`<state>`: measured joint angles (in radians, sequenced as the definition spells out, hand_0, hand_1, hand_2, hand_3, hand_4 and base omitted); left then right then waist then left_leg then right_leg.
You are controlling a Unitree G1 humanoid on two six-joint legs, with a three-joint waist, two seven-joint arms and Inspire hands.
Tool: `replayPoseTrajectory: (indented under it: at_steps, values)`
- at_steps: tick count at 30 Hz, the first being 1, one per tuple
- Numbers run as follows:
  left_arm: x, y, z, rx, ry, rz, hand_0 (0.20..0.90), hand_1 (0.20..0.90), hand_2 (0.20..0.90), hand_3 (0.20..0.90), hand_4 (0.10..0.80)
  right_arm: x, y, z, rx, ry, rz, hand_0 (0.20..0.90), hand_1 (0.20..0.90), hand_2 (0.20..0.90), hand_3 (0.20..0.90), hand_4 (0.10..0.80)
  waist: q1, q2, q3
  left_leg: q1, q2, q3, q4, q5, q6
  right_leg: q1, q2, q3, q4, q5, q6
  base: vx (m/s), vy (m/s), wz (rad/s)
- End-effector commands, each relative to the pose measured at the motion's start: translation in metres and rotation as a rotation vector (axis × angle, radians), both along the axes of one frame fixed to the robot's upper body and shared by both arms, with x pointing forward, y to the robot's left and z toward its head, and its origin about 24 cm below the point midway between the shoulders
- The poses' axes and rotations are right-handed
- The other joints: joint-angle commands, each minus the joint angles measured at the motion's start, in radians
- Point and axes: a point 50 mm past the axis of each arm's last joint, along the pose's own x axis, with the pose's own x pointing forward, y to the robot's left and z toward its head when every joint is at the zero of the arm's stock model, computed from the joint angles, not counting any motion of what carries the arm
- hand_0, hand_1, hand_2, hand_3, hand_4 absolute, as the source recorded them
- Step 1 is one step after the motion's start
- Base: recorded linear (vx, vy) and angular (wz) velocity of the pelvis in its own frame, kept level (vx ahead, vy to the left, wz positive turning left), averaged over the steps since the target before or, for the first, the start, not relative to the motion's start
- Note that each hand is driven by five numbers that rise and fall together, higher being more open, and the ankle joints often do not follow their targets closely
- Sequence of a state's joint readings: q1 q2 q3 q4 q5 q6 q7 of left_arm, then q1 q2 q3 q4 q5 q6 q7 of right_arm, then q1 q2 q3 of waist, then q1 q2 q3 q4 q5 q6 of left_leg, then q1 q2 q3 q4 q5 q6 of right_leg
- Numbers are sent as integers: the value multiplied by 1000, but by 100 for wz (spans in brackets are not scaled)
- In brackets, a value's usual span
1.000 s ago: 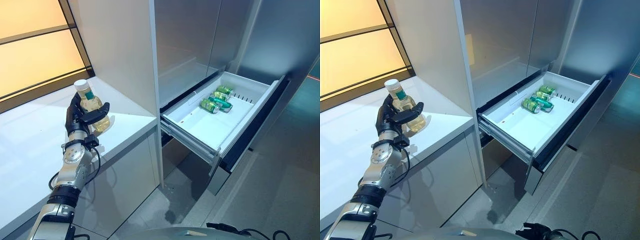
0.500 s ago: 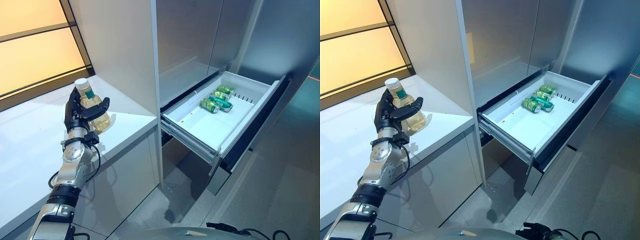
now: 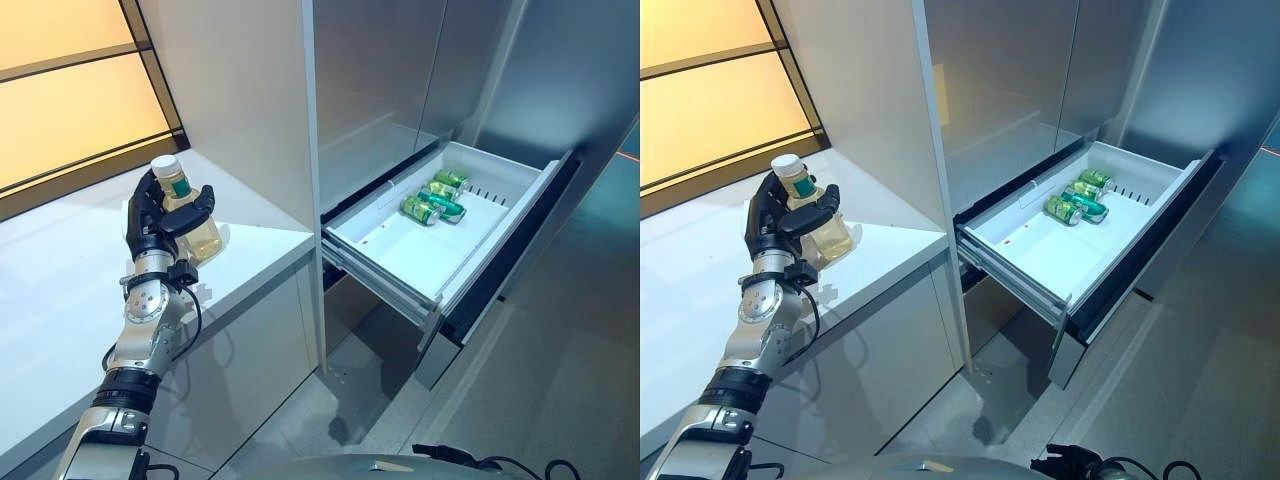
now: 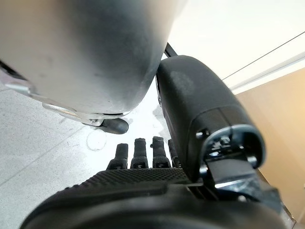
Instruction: Put drinks into fridge and close the fridge
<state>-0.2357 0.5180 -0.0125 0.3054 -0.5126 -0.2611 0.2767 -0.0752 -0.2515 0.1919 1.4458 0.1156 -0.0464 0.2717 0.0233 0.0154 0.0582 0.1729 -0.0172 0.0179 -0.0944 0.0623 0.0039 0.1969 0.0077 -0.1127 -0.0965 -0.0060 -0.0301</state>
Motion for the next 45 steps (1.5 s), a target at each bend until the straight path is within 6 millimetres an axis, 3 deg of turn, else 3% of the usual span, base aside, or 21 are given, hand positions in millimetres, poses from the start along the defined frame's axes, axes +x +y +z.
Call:
replayPoseTrajectory:
  at_steps: [1, 4, 10, 18, 21, 27, 31, 36, 39, 45]
  values:
    - [19, -11, 89, 174, -315, -57, 495, 495, 495, 428, 328, -28, -9, -1, -25, 143, 74, 900, 900, 900, 900, 800, -9, 41, -29, 29, -23, 33, 7, -125, 18, -17, -17, 1, 70, -63, 74, 0, 0, 0]
    - [20, -10, 90, 215, -291, -63, 300, 300, 300, 200, 100, -28, -10, -1, -26, 143, 71, 900, 900, 900, 900, 800, -8, 42, -30, 29, -23, 33, 7, -124, 18, -18, -18, 0, 69, -62, 75, 0, 0, 0]
    - [20, -10, 92, 186, -296, -87, 300, 300, 300, 200, 100, -26, -11, 0, -24, 138, 68, 900, 900, 900, 900, 800, -7, 42, -29, 28, -24, 32, 7, -124, 18, -17, -17, 3, 67, -62, 75, 0, 0, 0]
    - [16, -25, 106, -120, -446, -260, 300, 300, 300, 200, 100, -20, -13, 1, -30, 106, 52, 900, 900, 900, 900, 800, -4, 40, -25, 28, -24, 25, 7, -122, 17, -15, -16, 1, 66, -60, 74, 0, 0, 0]
    - [9, -35, 122, -247, -571, -376, 300, 300, 300, 200, 100, -9, -18, 4, -16, 53, 41, 900, 900, 900, 900, 800, -4, 31, -25, 27, -22, 21, 7, -124, 14, -16, -17, -1, 65, -62, 75, -7, -10, 0]
    - [-6, -56, 150, -322, -743, -518, 300, 300, 300, 200, 100, 22, -13, 9, 25, -69, 42, 900, 900, 900, 900, 800, 0, 21, -25, 25, -20, 12, 7, -123, 12, -17, -15, -2, 68, -64, 70, -15, -22, 1]
    - [-15, -60, 164, -357, -826, -584, 300, 300, 300, 200, 100, 41, 7, 11, 72, -192, 89, 900, 900, 900, 900, 800, -1, 20, -21, 26, -21, 3, 7, -125, 13, -15, -18, -8, 66, -67, 67, -35, -7, 1]
    - [-20, -65, 166, -464, -875, -684, 300, 300, 300, 200, 100, 78, 51, 25, 215, -357, 175, 900, 900, 900, 900, 800, -13, 10, -22, 15, -21, 2, 7, -120, 14, -24, -14, -2, 68, -66, 66, -41, -19, 3]
    - [-26, -71, 163, -485, -908, -750, 300, 300, 300, 200, 100, 101, 82, 46, 343, -451, 263, 900, 900, 900, 900, 800, -21, 1, -15, 13, -21, 1, 7, -115, 14, -24, -14, -3, 66, -63, 64, -41, -25, 2]
    - [-37, -81, 157, -410, -956, -833, 300, 300, 300, 200, 100, 121, 120, 86, 534, -608, 385, 900, 900, 900, 900, 800, -21, -14, -5, 10, -24, -7, 7, -107, 12, -22, -15, -11, 58, -52, 66, -35, -20, 2]
